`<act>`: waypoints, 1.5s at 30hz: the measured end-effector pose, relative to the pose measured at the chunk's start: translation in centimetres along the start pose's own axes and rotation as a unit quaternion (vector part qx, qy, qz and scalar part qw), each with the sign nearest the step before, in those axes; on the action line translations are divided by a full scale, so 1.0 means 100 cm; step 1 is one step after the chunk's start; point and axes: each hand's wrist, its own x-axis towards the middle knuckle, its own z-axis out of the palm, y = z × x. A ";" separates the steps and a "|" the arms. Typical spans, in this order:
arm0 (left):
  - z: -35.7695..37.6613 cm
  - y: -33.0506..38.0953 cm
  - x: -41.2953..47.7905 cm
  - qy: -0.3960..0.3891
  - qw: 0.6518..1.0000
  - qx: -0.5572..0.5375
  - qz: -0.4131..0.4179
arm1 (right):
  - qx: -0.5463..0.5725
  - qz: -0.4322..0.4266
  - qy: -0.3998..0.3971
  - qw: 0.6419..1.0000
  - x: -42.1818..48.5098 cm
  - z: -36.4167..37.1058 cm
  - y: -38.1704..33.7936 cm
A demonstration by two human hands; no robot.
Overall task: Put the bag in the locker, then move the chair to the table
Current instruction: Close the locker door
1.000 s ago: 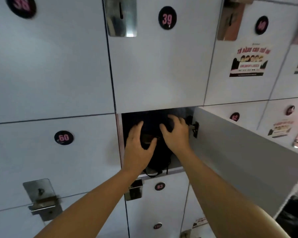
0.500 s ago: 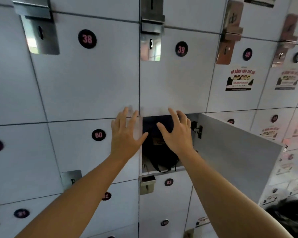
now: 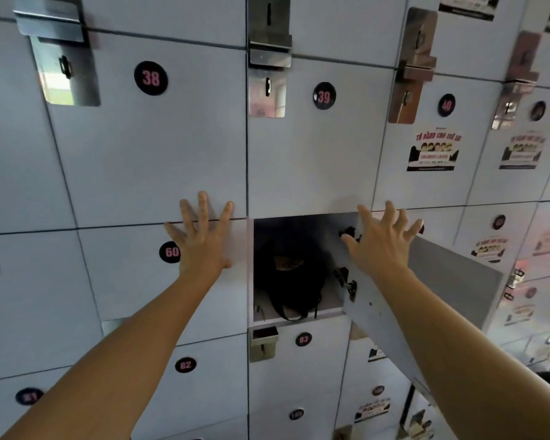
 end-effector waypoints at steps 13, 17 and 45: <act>0.003 0.000 -0.001 0.025 1.000 0.001 0.002 | -0.136 0.050 -0.225 0.963 0.015 -0.030 -0.011; 0.001 0.001 -0.002 0.032 0.999 -0.002 -0.001 | -0.076 -0.007 -0.299 0.951 0.029 -0.044 -0.026; 0.008 -0.005 -0.001 0.040 0.999 -0.005 0.003 | 0.277 -0.217 0.076 0.933 -0.033 0.104 -0.097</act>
